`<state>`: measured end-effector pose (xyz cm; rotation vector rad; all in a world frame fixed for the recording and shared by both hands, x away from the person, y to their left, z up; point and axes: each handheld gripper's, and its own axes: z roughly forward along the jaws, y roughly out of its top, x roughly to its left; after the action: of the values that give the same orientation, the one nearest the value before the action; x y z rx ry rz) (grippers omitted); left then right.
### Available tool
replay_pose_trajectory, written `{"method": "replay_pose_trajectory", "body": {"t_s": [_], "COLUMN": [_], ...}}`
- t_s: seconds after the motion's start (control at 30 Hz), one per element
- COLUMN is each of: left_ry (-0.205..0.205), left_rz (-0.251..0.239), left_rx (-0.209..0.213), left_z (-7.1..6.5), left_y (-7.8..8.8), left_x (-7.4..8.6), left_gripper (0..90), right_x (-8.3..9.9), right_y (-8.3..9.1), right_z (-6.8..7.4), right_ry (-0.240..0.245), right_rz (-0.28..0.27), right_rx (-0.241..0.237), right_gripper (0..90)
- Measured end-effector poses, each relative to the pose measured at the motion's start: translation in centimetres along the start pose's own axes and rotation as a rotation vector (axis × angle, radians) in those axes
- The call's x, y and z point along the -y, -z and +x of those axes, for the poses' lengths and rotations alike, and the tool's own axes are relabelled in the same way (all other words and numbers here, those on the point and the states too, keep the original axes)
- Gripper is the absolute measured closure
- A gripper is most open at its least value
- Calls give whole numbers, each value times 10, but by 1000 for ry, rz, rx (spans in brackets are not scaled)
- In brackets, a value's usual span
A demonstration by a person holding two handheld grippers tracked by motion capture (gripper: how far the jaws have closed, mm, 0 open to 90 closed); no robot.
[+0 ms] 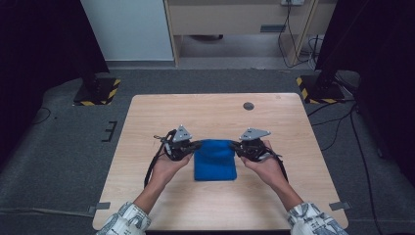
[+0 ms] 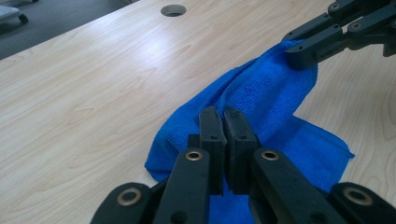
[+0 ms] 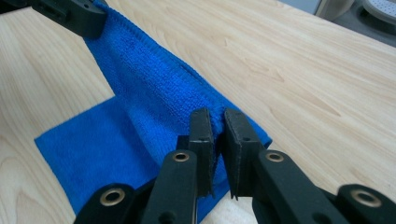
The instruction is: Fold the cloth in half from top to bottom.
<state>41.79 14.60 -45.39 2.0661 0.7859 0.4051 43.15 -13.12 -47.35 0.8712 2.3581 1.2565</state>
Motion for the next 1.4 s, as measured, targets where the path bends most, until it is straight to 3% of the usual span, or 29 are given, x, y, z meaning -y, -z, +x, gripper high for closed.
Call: {"method": "replay_pose_trajectory", "body": {"t_s": [1.23, 1.4], "left_ry": [16, -7], "left_rz": [32, 45], "left_rx": [80, 82], "left_z": [-22, -26], "left_y": [0, 0], "left_x": [46, 50], "left_gripper": [853, 847], "right_x": [33, 36], "right_y": [3, 5], "right_z": [24, 26], "right_ry": [50, 57], "right_rz": [72, 87], "right_rx": [-42, -45], "right_gripper": [745, 708]}}
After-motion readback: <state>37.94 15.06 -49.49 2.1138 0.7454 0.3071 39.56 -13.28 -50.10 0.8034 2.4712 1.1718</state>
